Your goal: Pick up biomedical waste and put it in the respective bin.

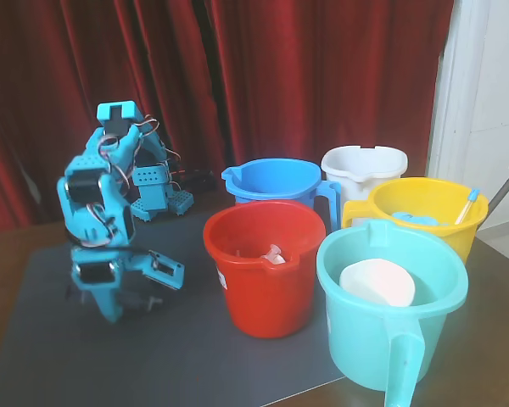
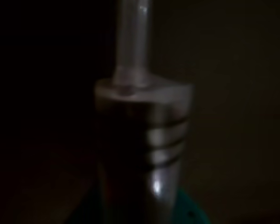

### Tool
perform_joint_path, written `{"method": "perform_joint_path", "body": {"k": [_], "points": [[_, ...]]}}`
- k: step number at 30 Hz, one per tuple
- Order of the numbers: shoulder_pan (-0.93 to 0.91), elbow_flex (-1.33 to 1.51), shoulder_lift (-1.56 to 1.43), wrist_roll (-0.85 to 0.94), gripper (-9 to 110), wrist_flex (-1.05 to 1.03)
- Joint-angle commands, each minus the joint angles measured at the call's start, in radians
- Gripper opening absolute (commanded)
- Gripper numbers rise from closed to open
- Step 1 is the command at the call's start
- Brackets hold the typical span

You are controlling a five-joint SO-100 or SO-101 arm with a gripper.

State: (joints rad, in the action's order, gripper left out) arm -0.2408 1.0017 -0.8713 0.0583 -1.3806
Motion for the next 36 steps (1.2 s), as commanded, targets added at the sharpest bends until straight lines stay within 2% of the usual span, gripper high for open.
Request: {"method": "perform_joint_path", "body": {"k": [1, 5, 15, 21, 33, 36], "points": [[0.043, -0.146, -0.02, -0.049, 0, -0.14], [0.067, -0.265, -0.015, -0.086, 0, -0.256], [0.074, -0.322, -0.031, -0.169, 0, -0.333], [0.141, -0.595, -0.031, -0.242, 0, -0.555], [0.255, -0.621, -0.135, -0.313, 0, -0.565], [0.327, -0.621, -0.189, -0.377, 0, -0.565]]}}
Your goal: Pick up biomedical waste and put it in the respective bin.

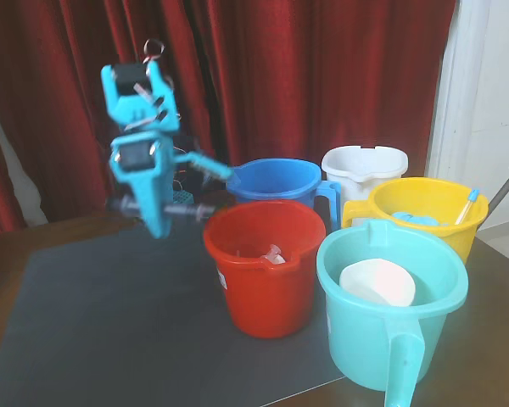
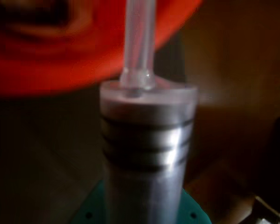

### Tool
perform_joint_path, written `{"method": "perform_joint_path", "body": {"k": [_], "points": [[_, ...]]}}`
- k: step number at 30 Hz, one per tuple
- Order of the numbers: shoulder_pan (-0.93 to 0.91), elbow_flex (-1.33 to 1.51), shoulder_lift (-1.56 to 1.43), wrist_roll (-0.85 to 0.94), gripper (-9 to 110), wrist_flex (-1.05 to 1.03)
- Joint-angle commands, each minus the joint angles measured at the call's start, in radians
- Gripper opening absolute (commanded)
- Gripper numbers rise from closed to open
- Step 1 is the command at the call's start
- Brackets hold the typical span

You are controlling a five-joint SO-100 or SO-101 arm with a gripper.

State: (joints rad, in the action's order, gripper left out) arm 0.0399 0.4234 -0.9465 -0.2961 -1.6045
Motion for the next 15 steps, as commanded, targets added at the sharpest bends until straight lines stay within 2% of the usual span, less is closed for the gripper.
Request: {"method": "perform_joint_path", "body": {"k": [1, 9, 15], "points": [[0.064, -0.043, -0.121, -0.041, 0, -0.341], [0.291, -0.057, -0.129, -0.287, 0, -0.336], [0.356, -0.055, -0.124, -0.319, 0, -0.244]]}}
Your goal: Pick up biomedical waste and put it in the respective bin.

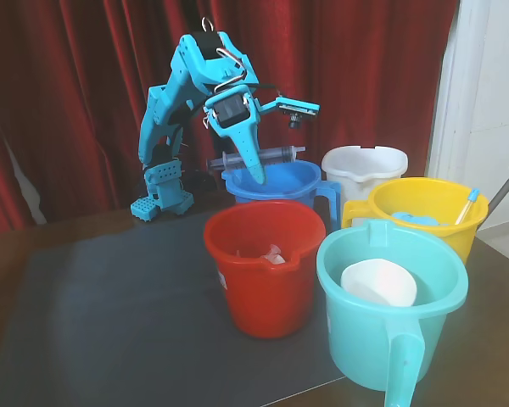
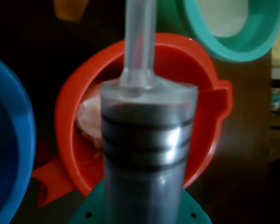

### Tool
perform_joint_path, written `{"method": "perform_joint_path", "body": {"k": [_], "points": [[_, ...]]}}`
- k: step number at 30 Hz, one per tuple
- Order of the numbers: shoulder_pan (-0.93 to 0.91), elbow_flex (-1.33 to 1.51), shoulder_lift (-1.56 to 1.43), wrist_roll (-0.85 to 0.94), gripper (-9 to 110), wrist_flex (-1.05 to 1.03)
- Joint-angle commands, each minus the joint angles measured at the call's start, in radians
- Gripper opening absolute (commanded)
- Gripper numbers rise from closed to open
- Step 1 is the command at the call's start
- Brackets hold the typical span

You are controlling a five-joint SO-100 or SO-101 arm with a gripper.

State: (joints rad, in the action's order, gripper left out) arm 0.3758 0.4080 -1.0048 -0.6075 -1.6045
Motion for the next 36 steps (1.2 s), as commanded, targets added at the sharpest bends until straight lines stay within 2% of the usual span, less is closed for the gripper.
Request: {"method": "perform_joint_path", "body": {"k": [1, 16, 29, 36], "points": [[0.02, -0.034, -0.066, -0.008, 0, -0.232], [0.017, -0.084, 0.064, -0.009, 0, -0.048], [0.009, -0.351, 0.233, -0.009, 0, -0.04], [0.008, -0.383, 0.258, -0.003, 0, -0.051]]}}
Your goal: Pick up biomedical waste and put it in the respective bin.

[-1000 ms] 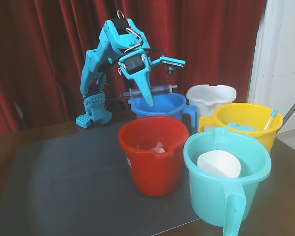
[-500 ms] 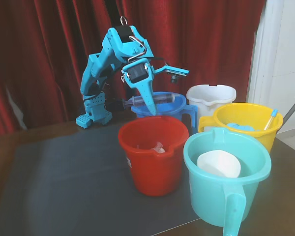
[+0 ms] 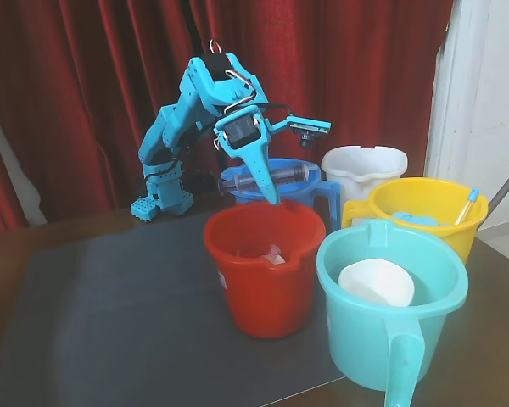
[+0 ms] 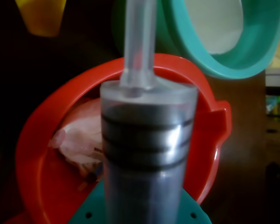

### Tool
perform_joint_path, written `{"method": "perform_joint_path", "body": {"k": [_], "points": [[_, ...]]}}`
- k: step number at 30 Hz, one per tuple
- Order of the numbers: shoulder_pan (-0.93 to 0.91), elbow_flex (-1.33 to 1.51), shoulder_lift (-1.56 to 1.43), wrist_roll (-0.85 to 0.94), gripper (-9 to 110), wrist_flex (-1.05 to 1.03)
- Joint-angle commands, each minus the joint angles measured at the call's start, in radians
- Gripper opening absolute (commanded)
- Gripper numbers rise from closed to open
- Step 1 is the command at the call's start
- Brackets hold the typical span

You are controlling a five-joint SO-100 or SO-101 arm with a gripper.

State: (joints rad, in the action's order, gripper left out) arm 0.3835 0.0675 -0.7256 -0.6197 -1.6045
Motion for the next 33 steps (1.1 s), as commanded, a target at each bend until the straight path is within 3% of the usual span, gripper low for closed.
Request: {"method": "perform_joint_path", "body": {"k": [1, 25, 33], "points": [[0.0, -0.043, -0.021, 0.011, 0, -0.051], [-0.003, -0.141, -0.044, 0.006, 0, -0.011], [-0.005, -0.141, -0.044, 0.006, 15, 0.005]]}}
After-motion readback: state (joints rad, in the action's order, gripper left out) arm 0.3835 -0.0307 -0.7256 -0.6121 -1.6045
